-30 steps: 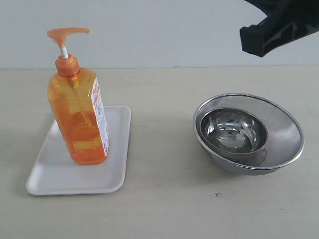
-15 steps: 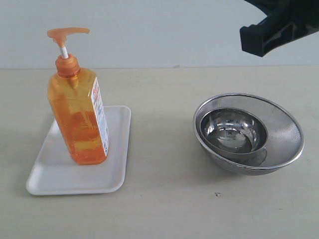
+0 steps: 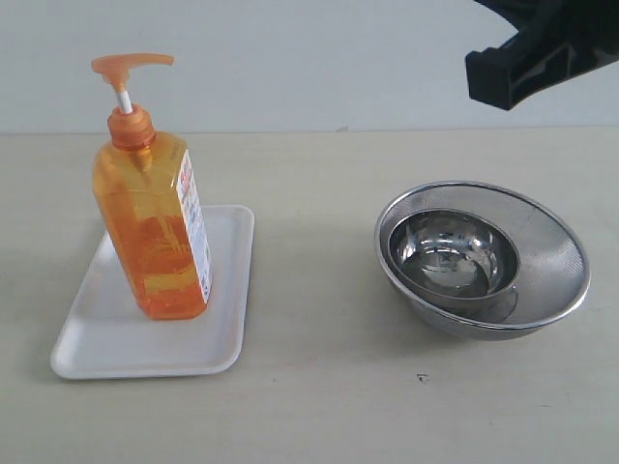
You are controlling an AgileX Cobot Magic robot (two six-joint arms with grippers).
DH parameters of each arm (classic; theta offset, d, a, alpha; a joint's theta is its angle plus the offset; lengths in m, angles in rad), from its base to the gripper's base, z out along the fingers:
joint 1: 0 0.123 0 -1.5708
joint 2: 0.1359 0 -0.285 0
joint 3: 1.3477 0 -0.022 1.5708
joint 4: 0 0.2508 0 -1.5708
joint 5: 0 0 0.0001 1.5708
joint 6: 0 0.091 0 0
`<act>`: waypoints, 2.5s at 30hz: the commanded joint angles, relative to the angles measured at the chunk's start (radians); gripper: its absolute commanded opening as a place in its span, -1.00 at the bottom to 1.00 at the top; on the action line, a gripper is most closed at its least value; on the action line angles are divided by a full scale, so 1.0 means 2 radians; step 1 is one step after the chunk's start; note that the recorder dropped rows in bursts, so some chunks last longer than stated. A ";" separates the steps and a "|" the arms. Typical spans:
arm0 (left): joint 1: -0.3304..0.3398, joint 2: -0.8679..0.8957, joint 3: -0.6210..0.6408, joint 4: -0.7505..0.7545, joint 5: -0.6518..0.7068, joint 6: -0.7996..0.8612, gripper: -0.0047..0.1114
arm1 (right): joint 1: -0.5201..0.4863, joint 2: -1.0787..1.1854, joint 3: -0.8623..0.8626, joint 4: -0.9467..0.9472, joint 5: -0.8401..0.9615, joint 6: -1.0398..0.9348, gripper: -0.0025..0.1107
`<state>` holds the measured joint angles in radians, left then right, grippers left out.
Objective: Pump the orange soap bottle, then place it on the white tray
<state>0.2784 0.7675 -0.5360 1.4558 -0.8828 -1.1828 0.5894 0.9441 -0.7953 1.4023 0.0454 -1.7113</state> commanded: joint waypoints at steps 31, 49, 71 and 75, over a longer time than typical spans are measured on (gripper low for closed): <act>-0.004 -0.207 0.027 0.011 0.076 -0.063 -0.84 | 0.001 -0.002 0.004 0.001 -0.002 0.003 -0.96; -0.005 -0.246 0.038 0.008 0.084 -0.109 -0.84 | 0.001 -0.002 0.004 0.006 -0.025 0.003 -0.96; -0.005 -0.246 0.038 0.027 0.166 0.131 -0.84 | 0.001 -0.002 0.004 0.006 -0.025 0.003 -0.96; -0.005 -0.246 0.038 -0.020 0.210 0.144 -0.84 | 0.001 -0.002 0.004 0.006 -0.025 0.003 -0.96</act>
<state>0.2730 0.2800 -0.4626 1.4979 -0.5384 -0.9253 0.5894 0.9441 -0.7953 1.4122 0.0000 -1.7073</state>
